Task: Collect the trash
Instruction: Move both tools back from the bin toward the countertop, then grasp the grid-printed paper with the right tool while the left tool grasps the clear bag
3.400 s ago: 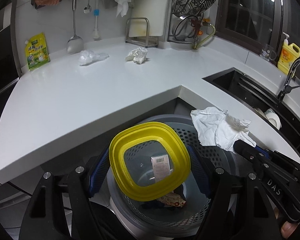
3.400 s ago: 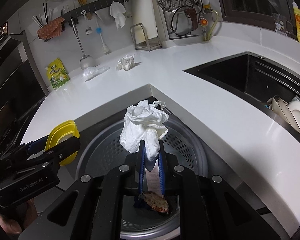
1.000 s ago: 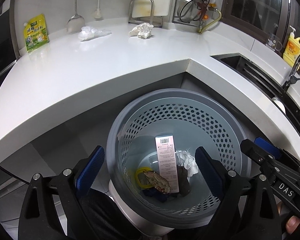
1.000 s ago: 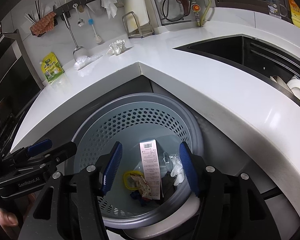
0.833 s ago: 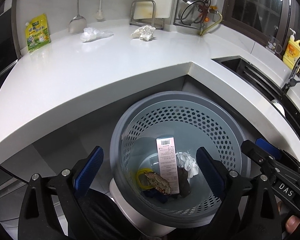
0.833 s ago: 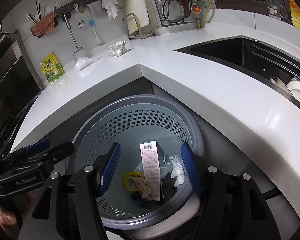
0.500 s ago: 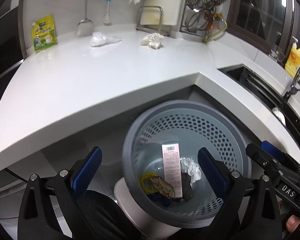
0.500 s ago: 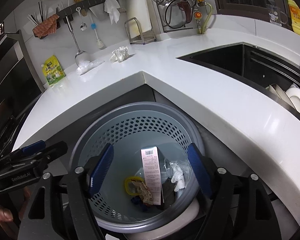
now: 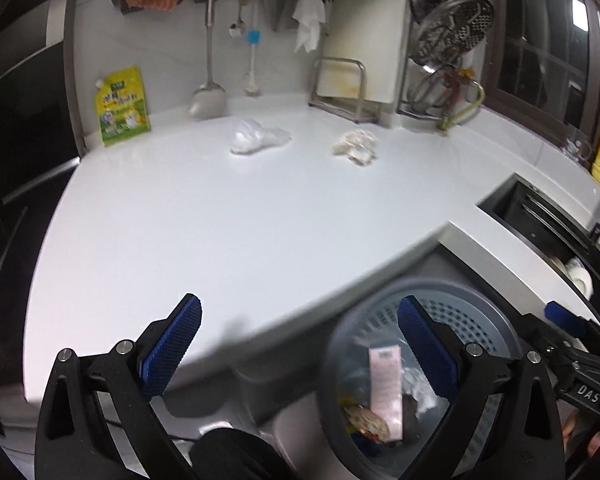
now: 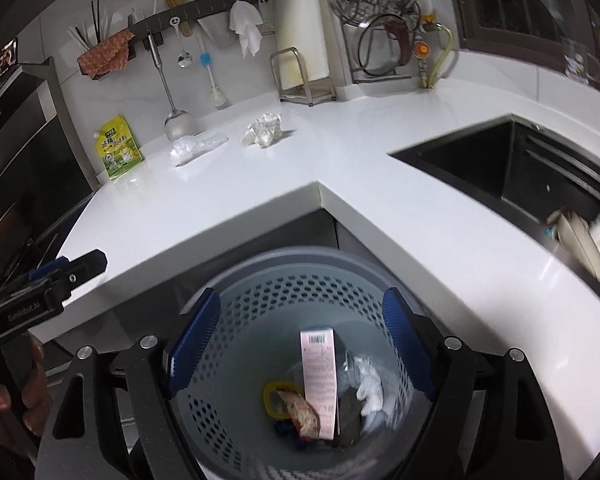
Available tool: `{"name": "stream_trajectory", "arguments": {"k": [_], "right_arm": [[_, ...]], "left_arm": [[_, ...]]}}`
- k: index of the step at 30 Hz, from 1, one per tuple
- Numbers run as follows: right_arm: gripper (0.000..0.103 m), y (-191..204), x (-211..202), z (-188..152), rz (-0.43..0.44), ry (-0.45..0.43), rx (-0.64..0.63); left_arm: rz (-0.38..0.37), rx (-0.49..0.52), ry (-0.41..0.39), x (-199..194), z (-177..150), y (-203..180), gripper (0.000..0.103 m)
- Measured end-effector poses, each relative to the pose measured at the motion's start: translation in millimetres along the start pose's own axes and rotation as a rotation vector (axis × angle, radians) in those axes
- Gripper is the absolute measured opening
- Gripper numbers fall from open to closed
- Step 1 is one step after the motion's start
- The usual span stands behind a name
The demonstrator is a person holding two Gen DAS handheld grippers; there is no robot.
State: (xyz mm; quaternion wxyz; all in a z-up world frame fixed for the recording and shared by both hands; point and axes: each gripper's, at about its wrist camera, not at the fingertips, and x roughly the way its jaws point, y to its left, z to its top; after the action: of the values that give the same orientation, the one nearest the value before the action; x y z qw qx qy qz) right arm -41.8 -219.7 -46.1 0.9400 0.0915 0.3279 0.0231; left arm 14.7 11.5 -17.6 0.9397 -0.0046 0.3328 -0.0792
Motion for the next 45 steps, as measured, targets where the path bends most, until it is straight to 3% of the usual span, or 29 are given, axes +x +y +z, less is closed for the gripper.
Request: {"name": "stream_trajectory", "arguments": {"k": [11, 19, 35, 45], "right_arm": [[0.08, 25.1, 50.5, 83.6, 0.06, -0.004, -0.087], [0.08, 46.2, 97.6, 137.9, 0.068, -0.009, -0.156], [0.08, 44.1, 204.8, 201.8, 0.08, 0.09, -0.118], [0.08, 46.4, 276.5, 225.1, 0.045, 0.203, -0.122]], "left_arm": [[0.06, -0.064, -0.051, 34.4, 73.8, 32.3, 0.096], [0.102, -0.05, -0.095, 60.9, 117.8, 40.9, 0.097], [0.114, -0.058, -0.009, 158.1, 159.8, 61.7, 0.097], [0.136, -0.052, 0.022, 193.5, 172.6, 63.9, 0.097]]}}
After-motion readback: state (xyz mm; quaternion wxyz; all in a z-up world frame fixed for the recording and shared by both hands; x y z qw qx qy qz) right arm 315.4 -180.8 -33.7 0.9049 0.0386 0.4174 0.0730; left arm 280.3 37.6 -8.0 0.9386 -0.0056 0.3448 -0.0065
